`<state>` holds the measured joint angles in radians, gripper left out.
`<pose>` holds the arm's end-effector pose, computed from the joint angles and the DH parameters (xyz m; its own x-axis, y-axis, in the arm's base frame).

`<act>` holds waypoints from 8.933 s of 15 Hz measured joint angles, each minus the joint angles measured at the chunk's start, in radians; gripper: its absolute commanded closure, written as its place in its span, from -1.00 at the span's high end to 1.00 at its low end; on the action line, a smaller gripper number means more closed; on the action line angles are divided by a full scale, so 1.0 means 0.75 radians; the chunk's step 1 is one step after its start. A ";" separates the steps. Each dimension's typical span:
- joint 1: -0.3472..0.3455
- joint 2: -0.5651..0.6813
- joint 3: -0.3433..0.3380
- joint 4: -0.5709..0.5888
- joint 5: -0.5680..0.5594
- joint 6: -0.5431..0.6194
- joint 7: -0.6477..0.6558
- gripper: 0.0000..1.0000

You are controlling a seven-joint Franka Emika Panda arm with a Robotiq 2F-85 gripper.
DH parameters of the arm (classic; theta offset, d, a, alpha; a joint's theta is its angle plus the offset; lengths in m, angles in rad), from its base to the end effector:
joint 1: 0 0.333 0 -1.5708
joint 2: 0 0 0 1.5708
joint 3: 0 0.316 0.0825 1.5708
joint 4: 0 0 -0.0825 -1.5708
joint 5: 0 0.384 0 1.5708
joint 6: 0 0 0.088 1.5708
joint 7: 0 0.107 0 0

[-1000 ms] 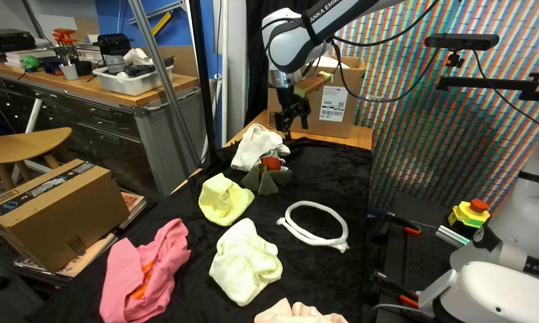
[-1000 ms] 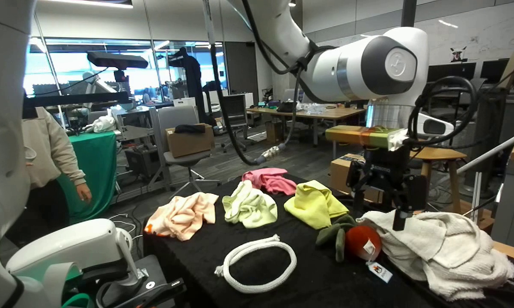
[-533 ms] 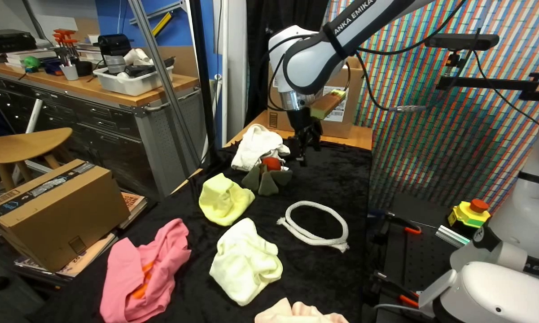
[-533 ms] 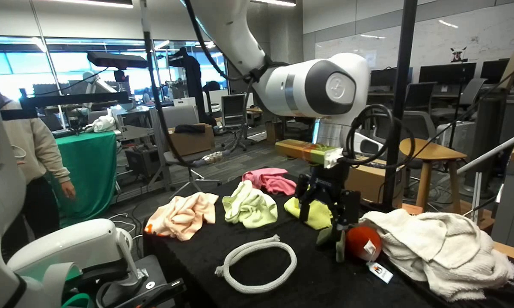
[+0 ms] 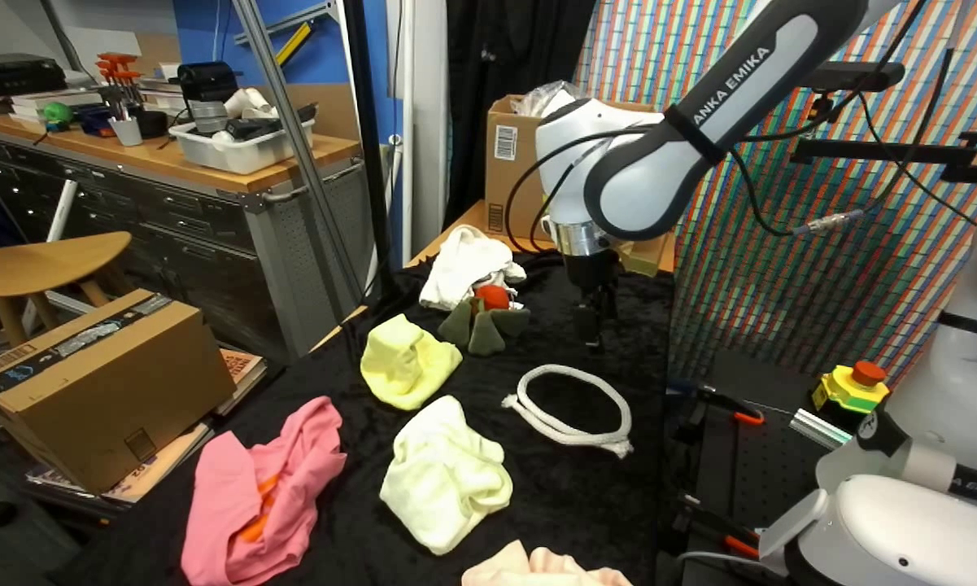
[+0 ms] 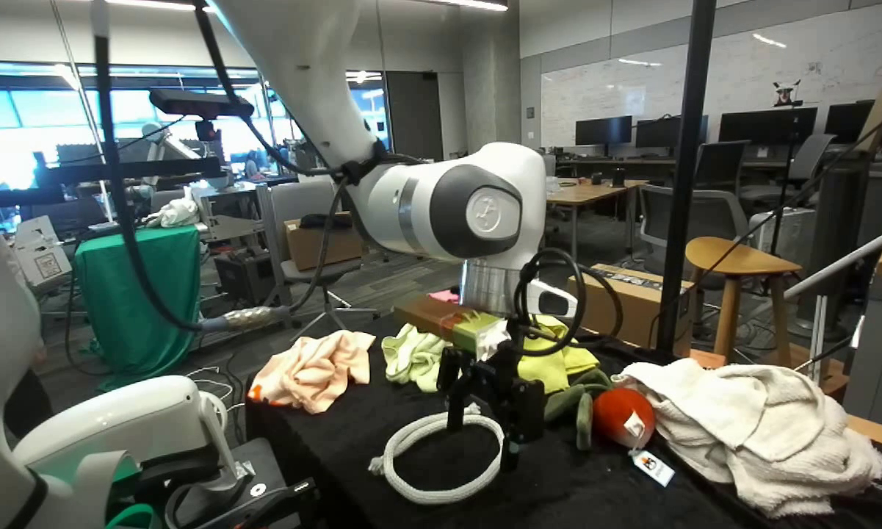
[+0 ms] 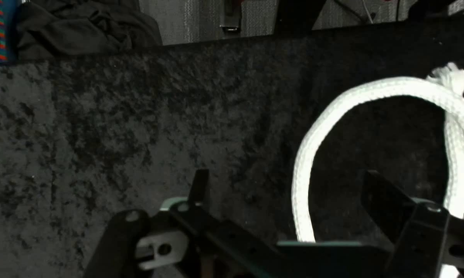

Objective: Put all the object in the right back

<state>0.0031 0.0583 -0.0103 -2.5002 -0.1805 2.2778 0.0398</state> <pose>0.4363 -0.0075 0.2416 0.9578 0.0703 -0.2787 0.1048 -0.9883 0.1106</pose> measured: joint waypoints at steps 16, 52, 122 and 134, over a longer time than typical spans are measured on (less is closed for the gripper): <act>0.032 -0.046 0.045 -0.335 -0.186 0.586 -0.022 1.00; 0.187 0.109 0.091 -0.322 -0.482 0.773 0.209 1.00; -0.021 0.123 0.010 0.456 -0.517 0.334 0.412 -0.88; 0.061 0.195 0.010 0.486 -0.464 0.216 0.263 0.98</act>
<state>0.0487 0.2049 -0.0030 -2.1359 -0.5286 2.4399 0.2370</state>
